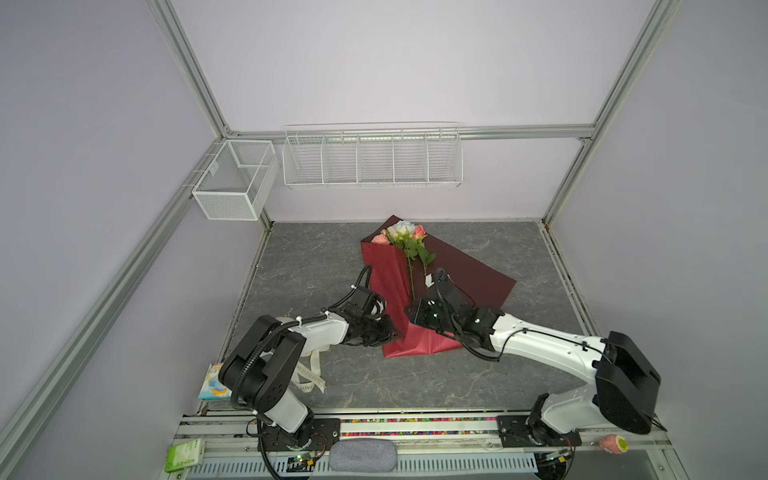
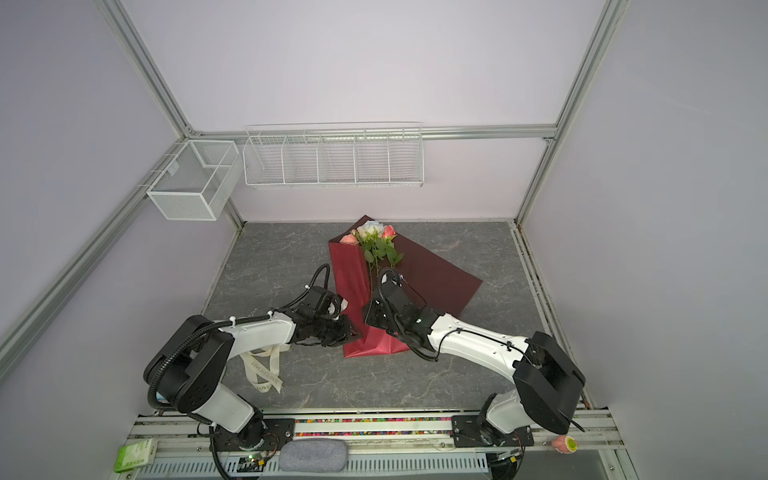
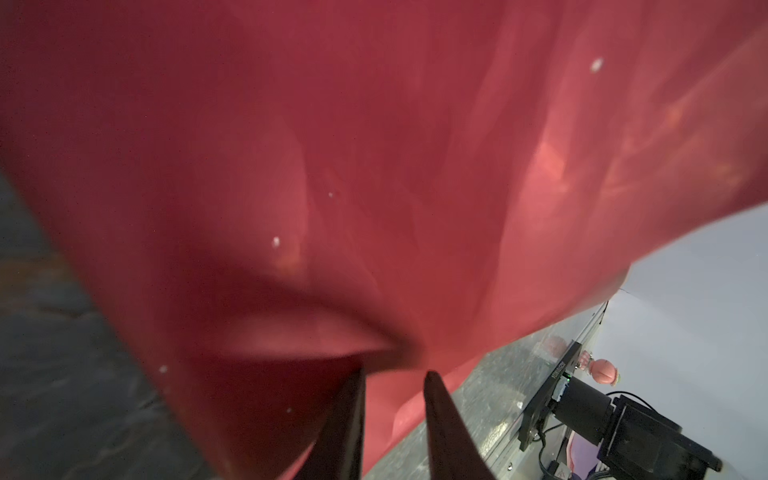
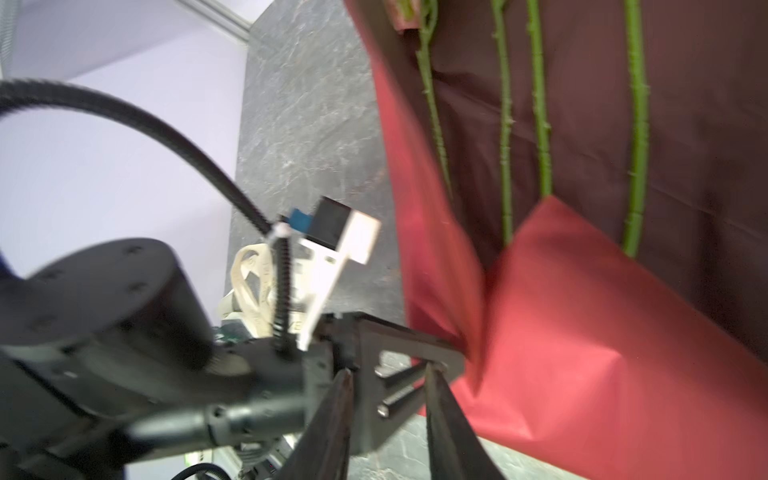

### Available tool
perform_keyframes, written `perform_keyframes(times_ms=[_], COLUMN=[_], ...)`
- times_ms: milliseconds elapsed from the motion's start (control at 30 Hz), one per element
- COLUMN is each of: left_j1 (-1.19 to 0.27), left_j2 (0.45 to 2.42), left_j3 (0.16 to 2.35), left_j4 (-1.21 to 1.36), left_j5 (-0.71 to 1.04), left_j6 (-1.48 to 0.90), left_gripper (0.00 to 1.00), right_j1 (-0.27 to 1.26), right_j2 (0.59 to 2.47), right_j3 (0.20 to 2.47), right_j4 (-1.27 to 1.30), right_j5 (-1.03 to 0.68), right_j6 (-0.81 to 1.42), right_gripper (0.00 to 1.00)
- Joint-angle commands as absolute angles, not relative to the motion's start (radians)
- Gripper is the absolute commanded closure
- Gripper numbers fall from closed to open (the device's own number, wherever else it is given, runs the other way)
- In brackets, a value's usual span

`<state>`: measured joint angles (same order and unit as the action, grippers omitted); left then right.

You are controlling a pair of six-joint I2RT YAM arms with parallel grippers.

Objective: Tie the bouquet of fake flowers

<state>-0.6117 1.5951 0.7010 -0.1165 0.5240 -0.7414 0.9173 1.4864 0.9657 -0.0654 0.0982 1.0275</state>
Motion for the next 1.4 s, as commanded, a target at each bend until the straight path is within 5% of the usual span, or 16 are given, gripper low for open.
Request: perform_keyframes(times_ms=[0, 400, 600, 867, 1133, 1367], left_j1=[-0.619, -0.592, -0.338, -0.206, -0.176, -0.164], left_j2=[1.574, 1.421, 1.393, 1.815, 2.131, 2.326], left_j3=[0.686, 0.658, 0.817, 1.218, 1.463, 1.717], left_j4=[-0.085, -0.161, -0.271, -0.218, -0.045, -0.161], left_j5=[0.494, 0.4, 0.485, 0.71, 0.752, 0.712], left_j6=[-0.761, -0.748, -0.613, -0.629, -0.824, -0.809], left_gripper=[0.74, 0.74, 0.73, 0.73, 0.73, 0.73], right_j1=[0.919, 0.889, 0.888, 0.888, 0.862, 0.84], right_j2=[1.591, 1.835, 1.884, 1.881, 1.885, 1.863], right_j3=[1.007, 1.084, 1.092, 1.112, 1.137, 1.152], right_j4=[-0.041, -0.039, -0.135, -0.221, -0.23, -0.276], right_j5=[0.056, -0.033, -0.041, -0.032, -0.134, -0.141], right_j6=[1.03, 1.046, 1.01, 0.964, 0.897, 0.871], right_gripper=[0.68, 0.77, 0.8, 0.78, 0.75, 0.74])
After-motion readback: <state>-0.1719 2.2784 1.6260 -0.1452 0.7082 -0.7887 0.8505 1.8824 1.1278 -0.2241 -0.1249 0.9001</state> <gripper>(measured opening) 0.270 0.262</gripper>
